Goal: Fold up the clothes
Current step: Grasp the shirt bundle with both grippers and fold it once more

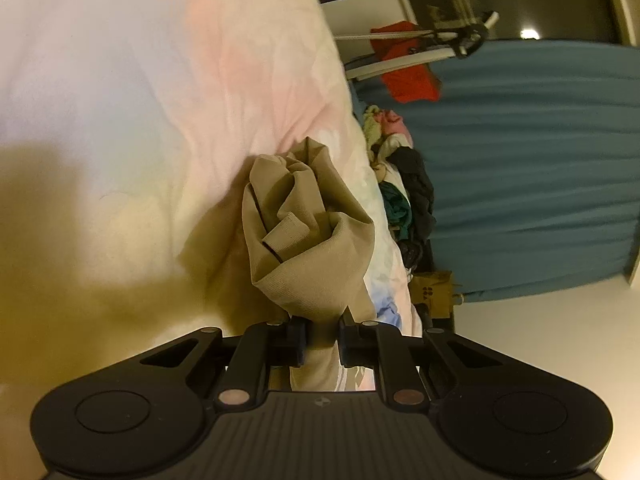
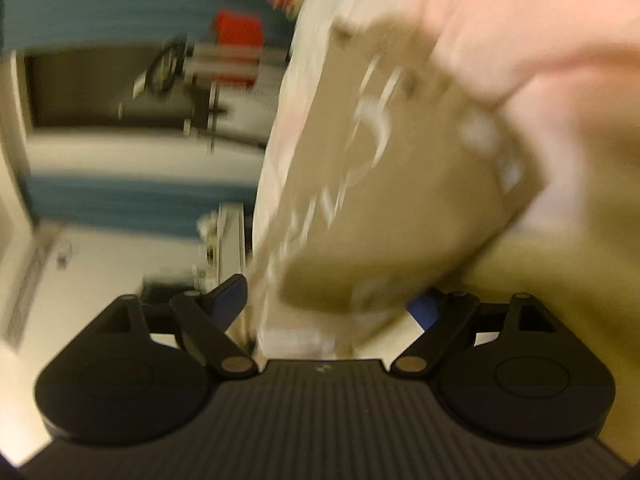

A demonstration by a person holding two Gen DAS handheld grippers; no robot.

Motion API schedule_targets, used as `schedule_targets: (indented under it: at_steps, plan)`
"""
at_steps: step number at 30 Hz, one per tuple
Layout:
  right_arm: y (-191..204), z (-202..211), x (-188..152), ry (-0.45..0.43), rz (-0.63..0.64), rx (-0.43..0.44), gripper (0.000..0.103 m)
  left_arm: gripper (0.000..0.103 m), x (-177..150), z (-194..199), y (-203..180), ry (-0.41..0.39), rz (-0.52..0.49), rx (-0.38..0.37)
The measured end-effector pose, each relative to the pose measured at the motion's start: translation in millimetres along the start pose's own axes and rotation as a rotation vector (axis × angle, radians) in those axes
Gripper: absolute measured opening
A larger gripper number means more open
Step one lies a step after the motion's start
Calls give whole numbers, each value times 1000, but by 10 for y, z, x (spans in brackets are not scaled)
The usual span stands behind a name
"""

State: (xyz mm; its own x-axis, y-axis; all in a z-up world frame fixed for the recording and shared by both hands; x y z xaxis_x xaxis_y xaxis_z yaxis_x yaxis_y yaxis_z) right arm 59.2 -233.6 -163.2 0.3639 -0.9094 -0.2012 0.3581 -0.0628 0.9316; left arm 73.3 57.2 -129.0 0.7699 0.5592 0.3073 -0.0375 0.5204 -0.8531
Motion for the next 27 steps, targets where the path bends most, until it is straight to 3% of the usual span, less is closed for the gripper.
schedule_targets:
  at_steps: [5, 7, 13, 21, 27]
  plan:
    - [-61, 77, 50, -98, -12, -51, 63, 15, 4, -92, 141, 41, 97, -13]
    - [-75, 77, 42, -126, -8, -75, 51, 15, 13, -121, 179, 48, 116, -5]
    - [-67, 79, 60, -167, 24, -112, 32, 15, 4, -160, 111, 52, 68, 30]
    - [288, 467, 31, -222, 96, -51, 24, 15, -65, -5, -265, 103, 22, -23]
    - [733, 961, 38, -250, 155, 1, 24, 15, -78, -30, -819, 220, -40, -109]
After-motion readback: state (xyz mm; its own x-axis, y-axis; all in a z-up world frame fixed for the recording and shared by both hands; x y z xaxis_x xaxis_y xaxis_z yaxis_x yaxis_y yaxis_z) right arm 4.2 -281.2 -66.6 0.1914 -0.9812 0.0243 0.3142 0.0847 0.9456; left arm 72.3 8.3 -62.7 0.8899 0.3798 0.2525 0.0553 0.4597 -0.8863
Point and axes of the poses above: each gripper's, at about its wrist camera, not at the fingertips, and z roughly against the way its jaws point, y to its left, x to its top, the point moved 2 cm from there along -z, roughly the way its jaws point, and after that the axes turned 12 degrees about -z, right-handed, at the moved point
